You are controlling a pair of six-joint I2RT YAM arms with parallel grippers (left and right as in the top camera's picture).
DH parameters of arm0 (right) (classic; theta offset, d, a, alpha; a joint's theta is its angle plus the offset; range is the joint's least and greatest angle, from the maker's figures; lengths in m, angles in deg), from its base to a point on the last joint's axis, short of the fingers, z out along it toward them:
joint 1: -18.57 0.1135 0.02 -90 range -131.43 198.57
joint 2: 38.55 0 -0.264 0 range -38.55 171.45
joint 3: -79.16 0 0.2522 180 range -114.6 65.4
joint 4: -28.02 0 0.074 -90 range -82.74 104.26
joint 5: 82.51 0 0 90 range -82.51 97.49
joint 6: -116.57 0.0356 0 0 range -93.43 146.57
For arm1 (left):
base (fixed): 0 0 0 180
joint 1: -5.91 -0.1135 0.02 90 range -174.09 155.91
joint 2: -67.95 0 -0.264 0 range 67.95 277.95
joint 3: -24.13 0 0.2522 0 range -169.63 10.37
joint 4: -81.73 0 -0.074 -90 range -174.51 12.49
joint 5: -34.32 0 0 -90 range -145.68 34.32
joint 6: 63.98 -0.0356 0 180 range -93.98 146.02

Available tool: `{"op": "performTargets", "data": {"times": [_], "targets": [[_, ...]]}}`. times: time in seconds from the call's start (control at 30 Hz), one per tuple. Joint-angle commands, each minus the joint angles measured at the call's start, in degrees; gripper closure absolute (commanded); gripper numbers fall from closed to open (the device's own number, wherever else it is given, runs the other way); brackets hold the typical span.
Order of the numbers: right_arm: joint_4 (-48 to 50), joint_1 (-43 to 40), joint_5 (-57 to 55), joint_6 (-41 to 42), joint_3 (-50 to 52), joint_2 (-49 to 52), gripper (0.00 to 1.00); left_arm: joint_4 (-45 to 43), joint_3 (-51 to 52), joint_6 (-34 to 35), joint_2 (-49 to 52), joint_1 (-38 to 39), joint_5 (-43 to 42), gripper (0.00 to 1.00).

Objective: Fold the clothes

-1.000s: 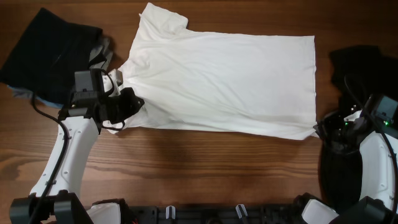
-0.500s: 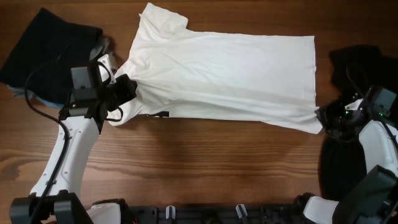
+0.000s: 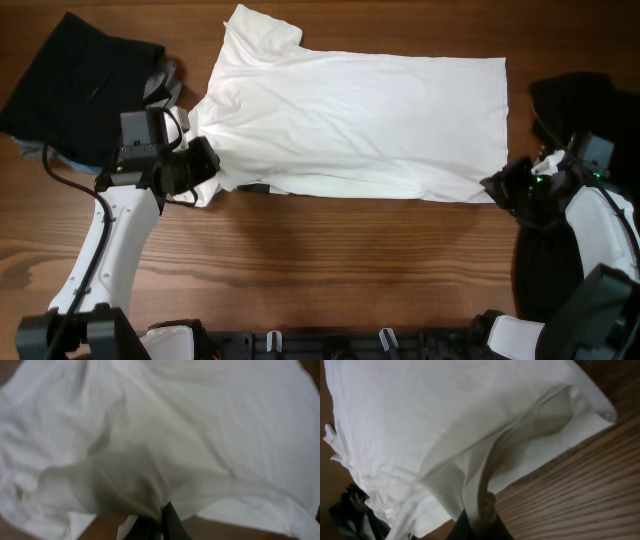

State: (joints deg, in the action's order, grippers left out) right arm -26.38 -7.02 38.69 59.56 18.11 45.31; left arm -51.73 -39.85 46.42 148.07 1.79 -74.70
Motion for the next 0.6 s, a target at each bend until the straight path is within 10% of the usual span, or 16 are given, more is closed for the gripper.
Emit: {"op": "performTargets", "data": {"times": [0.0,0.3,0.57], "targets": [[-8.92,-2.25,-7.08,-3.1,-2.82,-6.38,0.96,6.75,-0.87,-0.7,-6.01,0.11,0.55,0.96],[-25.33,-5.53,-23.71,-4.13,-2.89,-15.28,0.96,29.9,-0.85,-0.5,-12.76,0.09,7.89,0.96],[-26.21,-5.51,-19.06,-6.14,-2.89,-15.45,0.96,31.17,-0.85,0.2,-12.9,0.11,7.65,0.96]]}}
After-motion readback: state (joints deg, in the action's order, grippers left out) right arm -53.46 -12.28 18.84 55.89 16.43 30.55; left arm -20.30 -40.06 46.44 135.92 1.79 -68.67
